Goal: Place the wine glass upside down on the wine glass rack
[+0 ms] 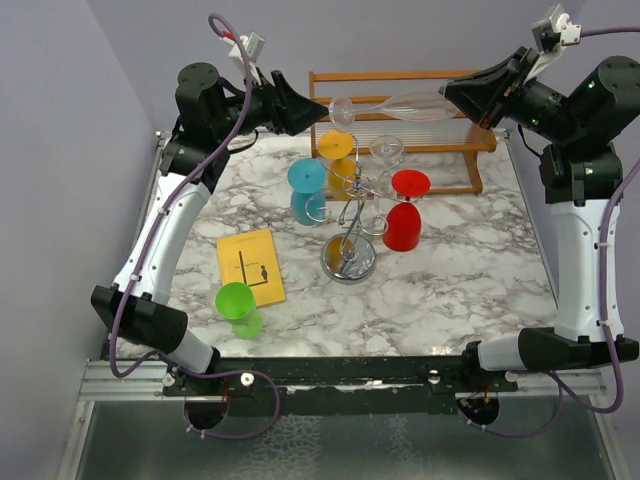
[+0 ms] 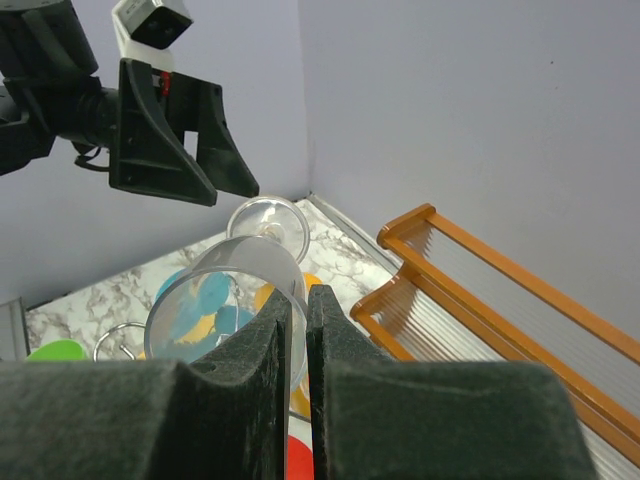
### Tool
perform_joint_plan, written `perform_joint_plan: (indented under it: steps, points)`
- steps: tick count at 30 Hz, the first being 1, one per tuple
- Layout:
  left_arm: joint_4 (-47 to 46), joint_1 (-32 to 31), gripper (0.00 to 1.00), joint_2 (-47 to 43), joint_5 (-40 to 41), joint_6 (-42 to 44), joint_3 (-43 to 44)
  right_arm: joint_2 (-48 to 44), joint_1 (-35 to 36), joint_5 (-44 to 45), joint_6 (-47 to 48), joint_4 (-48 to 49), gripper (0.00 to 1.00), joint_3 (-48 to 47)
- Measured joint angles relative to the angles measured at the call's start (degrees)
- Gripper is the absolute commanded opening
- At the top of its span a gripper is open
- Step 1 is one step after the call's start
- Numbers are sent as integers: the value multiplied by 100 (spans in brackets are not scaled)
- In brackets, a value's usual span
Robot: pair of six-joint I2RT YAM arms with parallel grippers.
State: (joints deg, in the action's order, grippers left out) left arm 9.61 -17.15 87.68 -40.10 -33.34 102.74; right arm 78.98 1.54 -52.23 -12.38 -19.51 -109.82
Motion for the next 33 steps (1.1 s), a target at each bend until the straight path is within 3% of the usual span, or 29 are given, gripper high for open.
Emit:
perform_joint_plan:
  steps: [6,13,24,33]
  points:
    - [-133,-101,57,24,-90,-240,-48,0,0,-131,-127,74,1,74]
    - [-149,-299,54,50,-83,-291,-50,0,0,-129,-133,116,1,107]
    - [-103,-415,39,201,-11,-299,-50,-2,0,-129,-129,155,1,243]
    - [-94,-490,35,271,87,-282,-50,-11,0,-131,-131,157,1,291]
